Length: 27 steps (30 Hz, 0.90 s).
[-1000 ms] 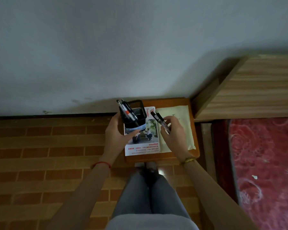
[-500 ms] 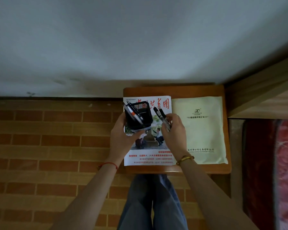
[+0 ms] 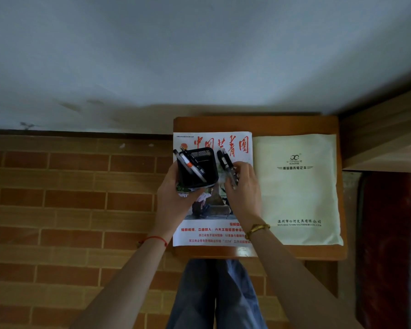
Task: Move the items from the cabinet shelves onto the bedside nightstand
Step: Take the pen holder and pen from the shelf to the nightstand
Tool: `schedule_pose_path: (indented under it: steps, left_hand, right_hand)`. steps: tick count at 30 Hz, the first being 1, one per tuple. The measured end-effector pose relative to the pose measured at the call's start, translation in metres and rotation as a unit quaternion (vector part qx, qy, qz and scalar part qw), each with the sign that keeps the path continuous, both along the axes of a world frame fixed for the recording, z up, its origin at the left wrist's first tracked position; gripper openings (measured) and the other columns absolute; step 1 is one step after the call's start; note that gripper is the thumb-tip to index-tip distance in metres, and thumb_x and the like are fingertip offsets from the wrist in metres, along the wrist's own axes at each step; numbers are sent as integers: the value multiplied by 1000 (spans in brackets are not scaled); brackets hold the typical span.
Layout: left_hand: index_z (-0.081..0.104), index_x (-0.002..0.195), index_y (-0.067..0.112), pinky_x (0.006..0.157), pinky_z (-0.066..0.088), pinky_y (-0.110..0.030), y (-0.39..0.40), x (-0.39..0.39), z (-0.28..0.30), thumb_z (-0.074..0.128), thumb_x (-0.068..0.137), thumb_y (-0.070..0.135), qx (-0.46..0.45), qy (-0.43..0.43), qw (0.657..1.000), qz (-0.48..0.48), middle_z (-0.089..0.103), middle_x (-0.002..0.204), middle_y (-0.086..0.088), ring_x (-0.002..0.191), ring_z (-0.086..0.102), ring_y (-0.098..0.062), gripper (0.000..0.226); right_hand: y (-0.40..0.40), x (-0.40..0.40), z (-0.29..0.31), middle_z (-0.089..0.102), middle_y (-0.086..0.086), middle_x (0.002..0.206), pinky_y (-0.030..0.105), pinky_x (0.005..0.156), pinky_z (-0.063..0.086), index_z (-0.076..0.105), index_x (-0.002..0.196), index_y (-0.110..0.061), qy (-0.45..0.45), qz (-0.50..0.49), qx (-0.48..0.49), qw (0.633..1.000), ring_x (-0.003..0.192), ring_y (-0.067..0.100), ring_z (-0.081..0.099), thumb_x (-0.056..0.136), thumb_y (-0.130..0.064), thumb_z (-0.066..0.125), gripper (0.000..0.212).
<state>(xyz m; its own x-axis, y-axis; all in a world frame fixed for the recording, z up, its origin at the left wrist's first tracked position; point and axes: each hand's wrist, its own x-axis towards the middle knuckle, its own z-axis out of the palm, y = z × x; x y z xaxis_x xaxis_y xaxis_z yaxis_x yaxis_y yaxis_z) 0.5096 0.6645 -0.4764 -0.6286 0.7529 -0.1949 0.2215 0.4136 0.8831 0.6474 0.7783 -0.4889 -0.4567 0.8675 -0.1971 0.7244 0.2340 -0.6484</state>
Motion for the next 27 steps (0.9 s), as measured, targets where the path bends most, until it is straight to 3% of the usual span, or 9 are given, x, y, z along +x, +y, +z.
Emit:
schedule_pose_path:
  steps: [6,10,14,18,22,27]
  left_hand:
    - [48,136,32,94,48,-10,-1,1,-1,81,75,43,9,-3,1000,-8,59,123,31,120,55,7,71]
    - [48,136,36,98,49,-16,-6,1,-1,83,77,36,3,-12,1000,-14,61,124,27,121,56,4,68]
    - [51,136,26,97,47,-12,-11,4,-1,81,78,37,-19,-3,1000,-16,60,122,29,119,54,11,65]
    - [51,139,23,102,48,-19,-17,5,8,80,81,31,-55,16,998,-27,63,130,13,122,55,4,65]
    - [55,135,25,102,48,-23,-32,4,44,72,87,32,-116,44,991,-53,62,130,10,118,53,1,52]
    - [49,141,22,102,35,-22,-48,-4,124,64,94,27,-202,130,965,-106,53,143,1,131,50,-17,50]
  right_hand:
    - [-4,2,0,54,7,112,36,82,51,52,115,-9,-24,22,27,999,97,22,54,88,-14,61,29]
    - [-4,3,1,53,4,111,40,77,53,52,112,-11,-29,17,22,999,94,21,54,90,-14,60,24]
    - [-3,5,4,53,3,110,39,74,53,52,111,-12,-42,25,26,998,92,21,54,90,-16,61,23]
    - [-4,12,15,57,6,113,36,82,51,55,115,-9,-59,31,31,997,101,21,53,93,-24,60,27]
    - [-4,27,51,60,6,121,35,96,44,57,125,-9,-74,62,39,995,113,23,51,94,-24,59,34]
    - [0,51,140,63,8,119,36,96,39,61,122,-10,-67,97,72,990,116,28,51,92,-15,62,31]
